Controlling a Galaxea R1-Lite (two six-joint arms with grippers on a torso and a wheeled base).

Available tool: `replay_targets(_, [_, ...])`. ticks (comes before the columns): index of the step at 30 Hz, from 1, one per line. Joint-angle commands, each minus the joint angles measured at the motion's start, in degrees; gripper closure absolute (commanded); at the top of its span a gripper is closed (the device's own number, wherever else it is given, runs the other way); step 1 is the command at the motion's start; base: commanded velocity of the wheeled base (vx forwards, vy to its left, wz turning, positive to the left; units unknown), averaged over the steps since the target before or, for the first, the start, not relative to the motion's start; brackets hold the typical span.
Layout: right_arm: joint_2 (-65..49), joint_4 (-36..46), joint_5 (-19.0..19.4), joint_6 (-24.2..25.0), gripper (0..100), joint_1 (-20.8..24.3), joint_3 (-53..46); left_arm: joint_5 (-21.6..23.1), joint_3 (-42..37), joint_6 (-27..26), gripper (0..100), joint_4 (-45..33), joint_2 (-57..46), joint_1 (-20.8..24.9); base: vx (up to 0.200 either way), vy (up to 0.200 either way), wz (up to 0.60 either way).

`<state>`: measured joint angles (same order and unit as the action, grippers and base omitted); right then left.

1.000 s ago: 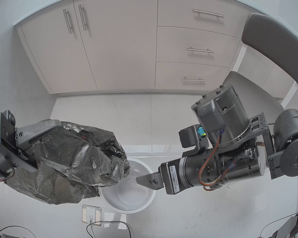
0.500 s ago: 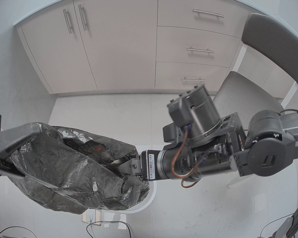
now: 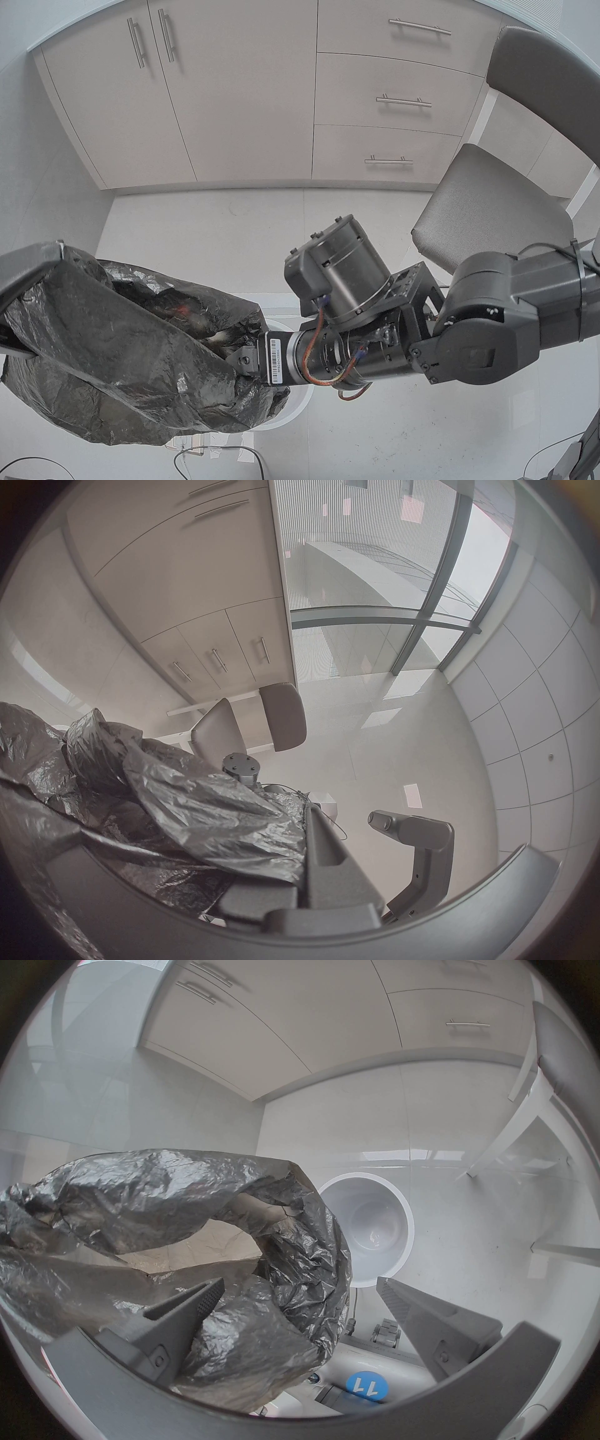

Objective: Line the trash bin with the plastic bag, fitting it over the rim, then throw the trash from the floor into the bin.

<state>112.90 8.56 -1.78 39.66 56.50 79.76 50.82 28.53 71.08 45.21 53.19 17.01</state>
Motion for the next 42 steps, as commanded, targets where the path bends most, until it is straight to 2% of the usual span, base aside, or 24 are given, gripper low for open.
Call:
replay_targets(1, [1.36,0.06,0.29,0.69,0,0.10,0.22,0.07,0.21,0.02,100,0.05,-0.98,0.04,0.000,0.000,0.00])
replay_targets(6, [3.03,0.23,1.08,2.09,0,0.19,2.33,0.07,0.04,0.02,100,0.05,-1.68,0.75,0.000,0.000,0.00])
replay_targets(12, [4.09,0.58,5.56,4.47,0,1.94,3.91,0.07,0.04,0.02,100,0.05,-1.68,1.28,0.000,0.000,0.00])
replay_targets(25, [6.37,0.67,5.65,5.78,0,3.00,5.58,0.07,0.04,-0.07,100,0.05,-1.77,1.36,0.000,0.000,0.00])
replay_targets(26, [6.46,0.76,5.65,5.78,100,3.09,5.67,0.07,0.04,-0.07,100,0.05,-1.77,1.36,0.000,0.000,0.00])
replay_targets(42, [5.58,0.67,5.56,6.57,100,3.09,5.93,-0.02,-0.40,-0.07,100,-0.04,-2.91,1.28,0.000,0.000,0.00])
